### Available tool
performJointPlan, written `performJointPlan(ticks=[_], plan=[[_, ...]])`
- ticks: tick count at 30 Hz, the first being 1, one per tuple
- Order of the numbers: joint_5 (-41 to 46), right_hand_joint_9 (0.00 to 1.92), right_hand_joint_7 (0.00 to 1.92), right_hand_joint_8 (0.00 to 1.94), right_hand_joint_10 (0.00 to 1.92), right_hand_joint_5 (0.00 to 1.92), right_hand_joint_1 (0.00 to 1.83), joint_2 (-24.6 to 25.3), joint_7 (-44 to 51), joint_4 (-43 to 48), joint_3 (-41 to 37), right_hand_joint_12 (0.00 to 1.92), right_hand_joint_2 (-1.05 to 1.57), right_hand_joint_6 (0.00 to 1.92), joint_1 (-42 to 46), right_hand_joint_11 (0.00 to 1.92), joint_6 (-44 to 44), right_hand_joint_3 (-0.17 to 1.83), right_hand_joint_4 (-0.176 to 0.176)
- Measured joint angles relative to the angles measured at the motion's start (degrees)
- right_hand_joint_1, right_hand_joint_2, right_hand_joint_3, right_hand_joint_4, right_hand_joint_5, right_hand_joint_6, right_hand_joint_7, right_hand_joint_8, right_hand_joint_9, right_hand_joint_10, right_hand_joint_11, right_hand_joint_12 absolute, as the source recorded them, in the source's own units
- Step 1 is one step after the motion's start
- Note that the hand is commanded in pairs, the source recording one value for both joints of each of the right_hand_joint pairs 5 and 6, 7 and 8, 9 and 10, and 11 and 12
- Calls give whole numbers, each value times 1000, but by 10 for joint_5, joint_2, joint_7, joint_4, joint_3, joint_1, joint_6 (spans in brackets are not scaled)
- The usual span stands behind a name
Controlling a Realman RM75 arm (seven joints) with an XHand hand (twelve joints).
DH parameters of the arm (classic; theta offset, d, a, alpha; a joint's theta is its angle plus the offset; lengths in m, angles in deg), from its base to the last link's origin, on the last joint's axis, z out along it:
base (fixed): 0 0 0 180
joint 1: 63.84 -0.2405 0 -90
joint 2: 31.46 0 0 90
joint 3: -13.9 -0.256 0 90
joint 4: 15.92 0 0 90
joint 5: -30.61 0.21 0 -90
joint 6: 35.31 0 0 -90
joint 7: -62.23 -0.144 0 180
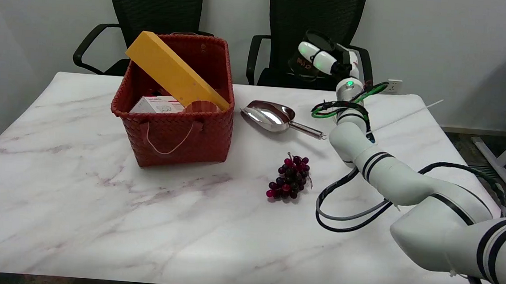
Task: Place the grapes into the brown storage basket.
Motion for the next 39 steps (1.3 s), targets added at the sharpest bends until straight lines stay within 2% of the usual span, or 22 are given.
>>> performJointPlan(ticks=[16, 39], plan=[[-45, 960, 1056, 1056, 960, 781, 1251, -8, -1, 115, 28, 802, 1103, 781, 7, 802, 33, 604, 0], [-63, 958, 1054, 1054, 958, 743, 1283, 60, -1, 172, 105, 794, 1030, 743, -8, 794, 16, 608, 0]])
